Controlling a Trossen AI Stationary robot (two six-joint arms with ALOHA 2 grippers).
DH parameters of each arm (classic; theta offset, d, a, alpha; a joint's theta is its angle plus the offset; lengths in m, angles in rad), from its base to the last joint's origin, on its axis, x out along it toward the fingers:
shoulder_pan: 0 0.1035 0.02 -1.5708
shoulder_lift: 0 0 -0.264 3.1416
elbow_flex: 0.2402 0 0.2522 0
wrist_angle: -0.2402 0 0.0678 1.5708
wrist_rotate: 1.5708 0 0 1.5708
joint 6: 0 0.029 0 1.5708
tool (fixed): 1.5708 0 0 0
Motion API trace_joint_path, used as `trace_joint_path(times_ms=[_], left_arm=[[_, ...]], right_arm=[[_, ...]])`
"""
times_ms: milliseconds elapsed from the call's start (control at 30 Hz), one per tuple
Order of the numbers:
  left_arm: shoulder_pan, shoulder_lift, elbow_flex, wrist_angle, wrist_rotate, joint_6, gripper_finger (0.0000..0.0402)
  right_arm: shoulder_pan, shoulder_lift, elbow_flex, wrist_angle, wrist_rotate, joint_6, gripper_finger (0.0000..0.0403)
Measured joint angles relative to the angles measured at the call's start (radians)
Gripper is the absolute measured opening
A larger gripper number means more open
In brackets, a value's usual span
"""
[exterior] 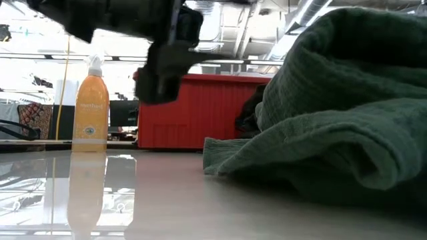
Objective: Fold Laundry from Bin
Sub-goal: Stack the green polo shirt on top of the black shirt
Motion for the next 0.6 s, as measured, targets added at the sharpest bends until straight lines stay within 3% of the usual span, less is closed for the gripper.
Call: trace_joint_path(times_ms=[233, 467, 600], left_arm=[[-0.039, 0.001, -0.016, -0.068, -0.08, -0.008, 0.027], [-0.041, 0.002, -0.015, -0.271, -0.191, -0.077, 0.0276], [-0.041, 0.002, -0.014, -0.274, -0.201, -0.069, 0.0277]], right_arm=[[0.0, -0.006, -0.041, 0.018, -0.009, 0.0, 0.0296], [-0.009, -0.006, -0.058, 0.063, -0.011, -0.013, 0.0296], [-0.023, -0.006, -0.058, 0.075, -0.011, -0.033, 0.0296]])
